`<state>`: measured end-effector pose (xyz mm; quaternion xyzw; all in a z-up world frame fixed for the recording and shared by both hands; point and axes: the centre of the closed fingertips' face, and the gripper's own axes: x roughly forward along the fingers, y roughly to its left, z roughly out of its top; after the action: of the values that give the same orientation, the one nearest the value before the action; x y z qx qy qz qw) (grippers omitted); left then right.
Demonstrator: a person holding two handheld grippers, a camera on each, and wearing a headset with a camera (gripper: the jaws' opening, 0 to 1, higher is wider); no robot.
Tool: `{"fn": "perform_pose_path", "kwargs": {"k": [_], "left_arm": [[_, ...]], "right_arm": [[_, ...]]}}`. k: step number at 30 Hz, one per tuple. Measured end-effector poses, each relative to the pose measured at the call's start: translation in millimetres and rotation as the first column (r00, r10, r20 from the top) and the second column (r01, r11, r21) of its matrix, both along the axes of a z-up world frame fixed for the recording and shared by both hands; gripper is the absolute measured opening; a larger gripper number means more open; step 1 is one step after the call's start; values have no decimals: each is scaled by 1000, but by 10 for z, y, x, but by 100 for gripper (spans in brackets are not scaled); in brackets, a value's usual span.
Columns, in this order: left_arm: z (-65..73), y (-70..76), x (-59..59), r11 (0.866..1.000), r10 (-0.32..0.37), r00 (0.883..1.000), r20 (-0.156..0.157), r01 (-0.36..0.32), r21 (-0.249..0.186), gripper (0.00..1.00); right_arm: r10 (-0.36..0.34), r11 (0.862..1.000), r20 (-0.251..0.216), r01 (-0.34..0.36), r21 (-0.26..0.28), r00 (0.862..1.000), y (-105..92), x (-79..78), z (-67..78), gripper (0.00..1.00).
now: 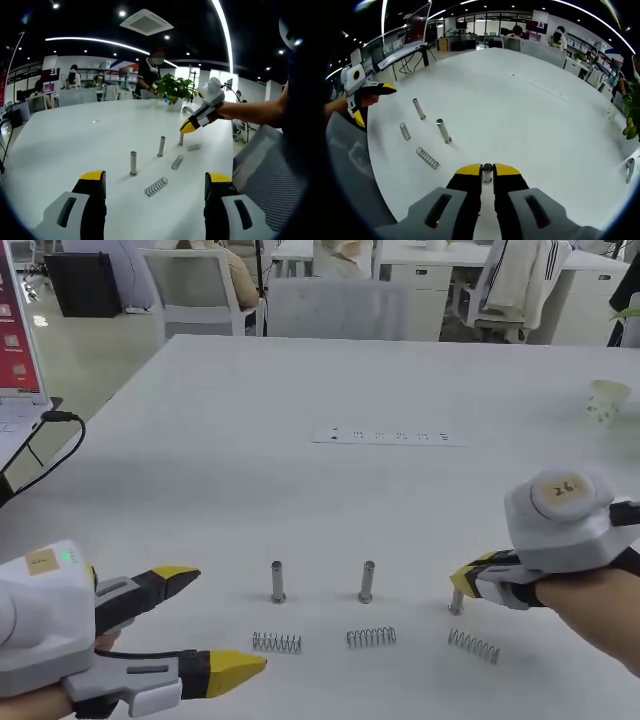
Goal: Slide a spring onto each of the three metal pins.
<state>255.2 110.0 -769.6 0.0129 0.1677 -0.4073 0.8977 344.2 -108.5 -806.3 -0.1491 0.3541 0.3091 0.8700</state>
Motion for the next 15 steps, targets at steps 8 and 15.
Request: {"fn": "perform_pose_path", "kwargs": {"k": [8,15], "left_arm": [[0,-20,0,1000,-7,1000,-1,7,-1,77],[-3,-19,0,1000,-7,1000,-1,7,-2,77]], "right_arm": [[3,1000,0,-3,-13,1000,-21,-14,-24,6],[8,1000,0,-8,-16,1000,-23,-11,-31,7]]}}
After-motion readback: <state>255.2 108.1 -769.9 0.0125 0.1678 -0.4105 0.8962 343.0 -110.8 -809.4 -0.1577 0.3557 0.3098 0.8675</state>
